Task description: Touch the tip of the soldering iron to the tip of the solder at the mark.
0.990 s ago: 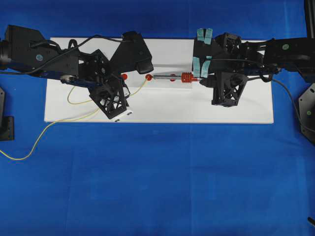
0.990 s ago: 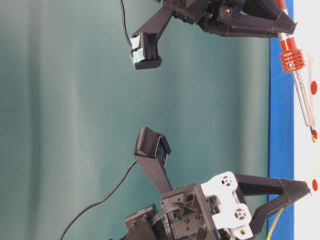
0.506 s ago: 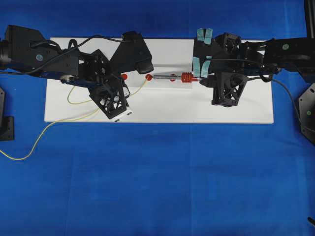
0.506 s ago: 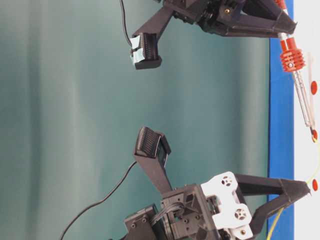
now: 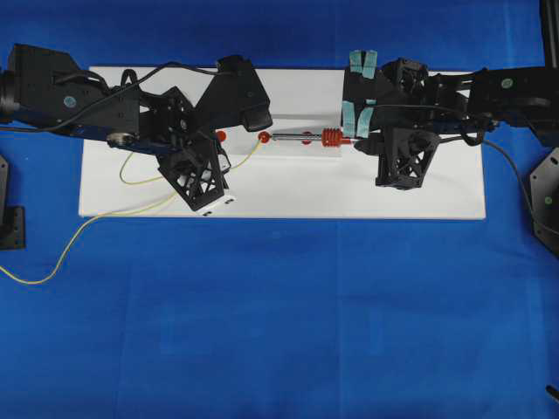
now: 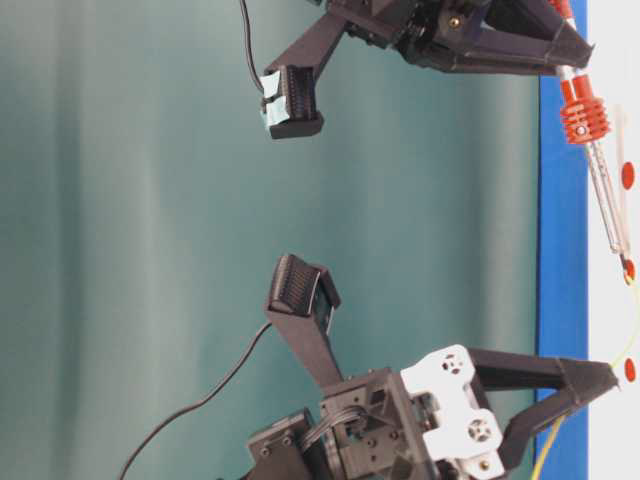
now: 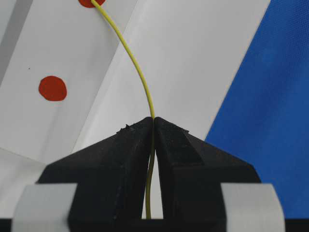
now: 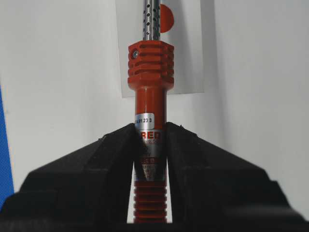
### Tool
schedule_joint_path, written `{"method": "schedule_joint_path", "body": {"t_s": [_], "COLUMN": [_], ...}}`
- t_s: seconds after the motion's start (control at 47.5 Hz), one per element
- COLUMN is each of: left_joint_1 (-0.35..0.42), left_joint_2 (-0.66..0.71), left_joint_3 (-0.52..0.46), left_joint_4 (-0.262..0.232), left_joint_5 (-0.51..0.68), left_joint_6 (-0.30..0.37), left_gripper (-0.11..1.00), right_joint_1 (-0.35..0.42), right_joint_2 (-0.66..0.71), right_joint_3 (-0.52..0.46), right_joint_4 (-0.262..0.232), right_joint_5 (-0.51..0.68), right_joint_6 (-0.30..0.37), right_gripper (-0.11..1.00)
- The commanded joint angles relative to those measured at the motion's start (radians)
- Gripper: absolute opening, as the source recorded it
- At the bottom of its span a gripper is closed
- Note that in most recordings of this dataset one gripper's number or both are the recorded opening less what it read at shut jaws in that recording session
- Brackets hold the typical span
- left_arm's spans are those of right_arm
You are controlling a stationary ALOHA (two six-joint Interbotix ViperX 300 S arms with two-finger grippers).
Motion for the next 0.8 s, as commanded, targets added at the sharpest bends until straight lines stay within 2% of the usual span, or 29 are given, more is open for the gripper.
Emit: {"method": "schedule_joint_path", "body": {"t_s": [0.0, 0.358, 0.485, 0.59, 0.78], "left_joint_1": [0.002, 0.003, 0.011, 0.018, 0.017], "left_joint_2": [-0.061, -0.261, -0.357, -0.394, -0.425], "left_joint_3": [-0.003, 0.091, 0.143, 0.189, 0.219], "left_joint_4": [0.0, 0.0, 0.0, 0.002, 0.0], "left_joint_5": [0.0, -0.002, -0.048, -0.089, -0.092], "left_joint_6": [0.005, 0.018, 0.02, 0.011, -0.008], "left_gripper": [0.03, 0.03, 0.03, 0.03, 0.03], "right_joint_1": [-0.002, -0.002, -0.003, -0.003, -0.003], "right_joint_2": [-0.008, -0.014, -0.014, -0.014, -0.014], "right_joint_3": [-0.023, -0.015, -0.015, -0.017, -0.02], "right_joint_4": [-0.002, -0.003, -0.002, -0.002, -0.002], "right_joint_5": [-0.003, -0.008, -0.008, -0.009, -0.015], "right_joint_6": [-0.002, -0.002, -0.002, -0.002, -0.002], "right_gripper": [0.07, 0.07, 0.07, 0.07, 0.07]}}
